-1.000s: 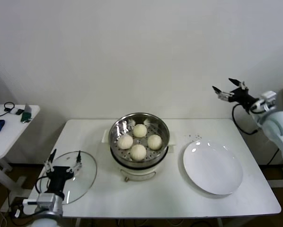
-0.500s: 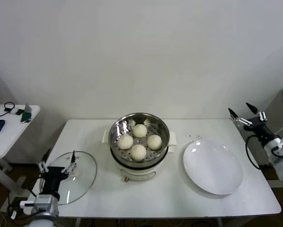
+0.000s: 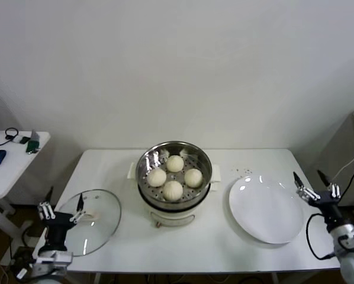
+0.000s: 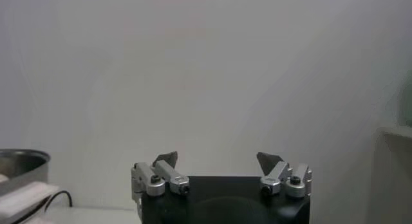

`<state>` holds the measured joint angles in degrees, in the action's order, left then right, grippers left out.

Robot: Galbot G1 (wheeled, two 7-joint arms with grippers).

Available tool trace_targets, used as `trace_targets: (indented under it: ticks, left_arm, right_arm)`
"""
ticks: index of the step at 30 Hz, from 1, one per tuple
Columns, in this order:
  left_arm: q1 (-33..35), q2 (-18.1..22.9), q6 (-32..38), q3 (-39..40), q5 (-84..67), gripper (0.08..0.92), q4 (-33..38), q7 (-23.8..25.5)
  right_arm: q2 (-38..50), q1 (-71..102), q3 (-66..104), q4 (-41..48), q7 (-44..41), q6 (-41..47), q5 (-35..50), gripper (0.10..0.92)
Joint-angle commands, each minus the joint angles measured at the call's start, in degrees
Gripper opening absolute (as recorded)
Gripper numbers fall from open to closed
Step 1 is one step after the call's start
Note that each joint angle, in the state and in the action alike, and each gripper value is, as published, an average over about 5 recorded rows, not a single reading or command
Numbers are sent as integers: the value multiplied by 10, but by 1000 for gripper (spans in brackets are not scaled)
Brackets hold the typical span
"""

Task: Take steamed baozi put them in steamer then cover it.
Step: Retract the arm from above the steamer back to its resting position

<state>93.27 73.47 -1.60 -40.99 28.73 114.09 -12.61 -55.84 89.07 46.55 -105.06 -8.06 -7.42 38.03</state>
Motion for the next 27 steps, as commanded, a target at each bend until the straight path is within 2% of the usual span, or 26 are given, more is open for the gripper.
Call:
trace_targets:
  ticks: [1,9,27]
  left_arm:
    - [19,-35,-7,-2,364,823,-122,-108]
    - [-1,-8,-21,6,444,823,-181,-143]
    - [-34,-19,-3,28,455,823,-236,-130]
  right_arm:
    - [-98,83,-20,-47,31,-16,-32,823]
    - [-118,90,-64,-52,49,-27,-48,823]
    - [-119,117,-73,-58,48,-43,-67,823]
